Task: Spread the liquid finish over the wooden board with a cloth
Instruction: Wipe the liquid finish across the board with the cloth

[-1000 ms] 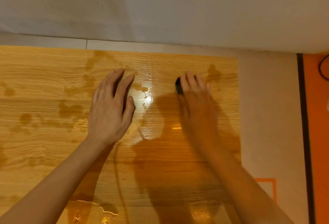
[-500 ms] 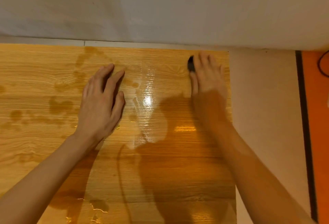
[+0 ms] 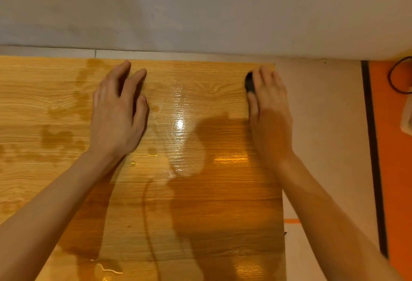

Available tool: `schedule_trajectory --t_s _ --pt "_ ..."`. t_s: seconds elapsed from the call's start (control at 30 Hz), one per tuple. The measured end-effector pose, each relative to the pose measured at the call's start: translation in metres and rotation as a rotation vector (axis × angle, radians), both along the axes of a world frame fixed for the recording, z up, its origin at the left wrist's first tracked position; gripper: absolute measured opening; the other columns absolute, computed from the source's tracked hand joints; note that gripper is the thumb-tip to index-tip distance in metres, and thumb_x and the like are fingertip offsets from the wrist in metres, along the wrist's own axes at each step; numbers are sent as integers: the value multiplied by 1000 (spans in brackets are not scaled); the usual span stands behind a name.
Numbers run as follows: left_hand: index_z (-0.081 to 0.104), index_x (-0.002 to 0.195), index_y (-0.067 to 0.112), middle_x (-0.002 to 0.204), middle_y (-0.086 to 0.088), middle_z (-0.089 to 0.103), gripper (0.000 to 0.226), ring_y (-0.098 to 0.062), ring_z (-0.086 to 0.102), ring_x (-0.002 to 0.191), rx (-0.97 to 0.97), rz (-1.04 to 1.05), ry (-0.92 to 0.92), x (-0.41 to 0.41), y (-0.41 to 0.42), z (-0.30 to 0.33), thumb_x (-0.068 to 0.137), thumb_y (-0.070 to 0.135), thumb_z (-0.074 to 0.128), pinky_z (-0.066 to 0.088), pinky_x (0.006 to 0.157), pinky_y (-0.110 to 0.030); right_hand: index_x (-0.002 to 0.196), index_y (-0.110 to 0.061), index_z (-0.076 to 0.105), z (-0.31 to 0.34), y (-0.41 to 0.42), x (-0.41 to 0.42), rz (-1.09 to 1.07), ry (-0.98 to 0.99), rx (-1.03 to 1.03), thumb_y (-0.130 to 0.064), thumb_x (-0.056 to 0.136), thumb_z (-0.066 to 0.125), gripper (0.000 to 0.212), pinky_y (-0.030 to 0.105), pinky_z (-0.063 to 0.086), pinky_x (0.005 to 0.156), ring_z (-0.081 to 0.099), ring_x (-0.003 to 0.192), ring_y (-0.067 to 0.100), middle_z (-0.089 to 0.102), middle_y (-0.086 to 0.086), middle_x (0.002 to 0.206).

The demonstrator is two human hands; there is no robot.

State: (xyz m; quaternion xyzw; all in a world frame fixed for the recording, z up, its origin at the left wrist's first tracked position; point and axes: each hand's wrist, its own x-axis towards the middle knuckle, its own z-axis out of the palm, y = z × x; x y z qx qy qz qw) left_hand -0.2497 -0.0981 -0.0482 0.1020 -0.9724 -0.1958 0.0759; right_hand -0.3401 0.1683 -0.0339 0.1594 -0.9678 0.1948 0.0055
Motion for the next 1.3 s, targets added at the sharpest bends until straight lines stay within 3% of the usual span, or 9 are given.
schedule_trajectory --t_s 0.13,0.3,0.4,0.53,0.73,0.9,1.03,1.17,1.3 --pt "44 150 12 156 -15 36 47 -32 35 145 6 8 -1 -1 0 2 104 24 41 28 116 -48 153 -15 23 -4 -14 -44 -186 -70 -34 -22 107 30 47 24 8 117 11 149 21 18 2 161" --pt "45 149 12 155 -15 37 47 -31 36 145 5 23 1 -1 3 2 103 23 42 28 115 -47 150 -5 29 -26 -69 -6 -154 162 -17 -6 104 34 46 40 15 122 21 147 31 27 14 157" --pt "45 149 13 156 -14 37 47 -30 36 145 8 26 -1 -1 2 3 103 23 41 28 115 -47 147 -5 35 -23 -123 12 41 102 -152 -2 100 38 47 44 18 121 22 147 30 31 14 155" --pt "46 148 13 155 -14 38 47 -30 36 145 4 28 8 0 3 2 102 22 43 28 115 -46 145 -5 39 -19 -95 0 268 114 -35 -2 97 48 49 46 28 117 29 144 30 37 13 153" --pt "46 148 12 155 -15 37 46 -31 37 144 -5 32 -2 1 3 2 103 23 43 28 113 -46 141 -2 45 -14 -72 -22 -106 81 -23 -16 102 41 42 48 25 117 38 139 32 46 16 146" --pt "45 149 14 157 -14 37 46 -29 36 145 -12 38 -21 -2 0 3 104 26 41 29 113 -45 131 -14 53 6 -161 -25 248 -9 16 -34 103 40 37 31 40 96 53 116 21 60 4 124" --pt "46 148 13 157 -14 37 46 -29 36 145 -5 33 -13 2 5 4 104 24 43 28 113 -43 113 -21 61 16 -109 -61 166 -176 108 -50 101 36 40 29 34 69 58 97 22 66 1 105" --pt "47 147 11 156 -16 38 46 -31 37 144 -8 31 -10 1 5 4 103 23 43 30 112 -45 96 -15 68 24 -56 -80 -71 -193 180 -45 101 36 44 32 31 66 59 87 32 69 12 95" --pt "46 148 12 156 -15 38 46 -31 36 145 -12 34 -19 -1 4 6 103 22 43 31 112 -47 102 -16 68 18 -127 -73 39 -193 184 -38 102 33 42 32 34 70 61 95 32 69 11 104"
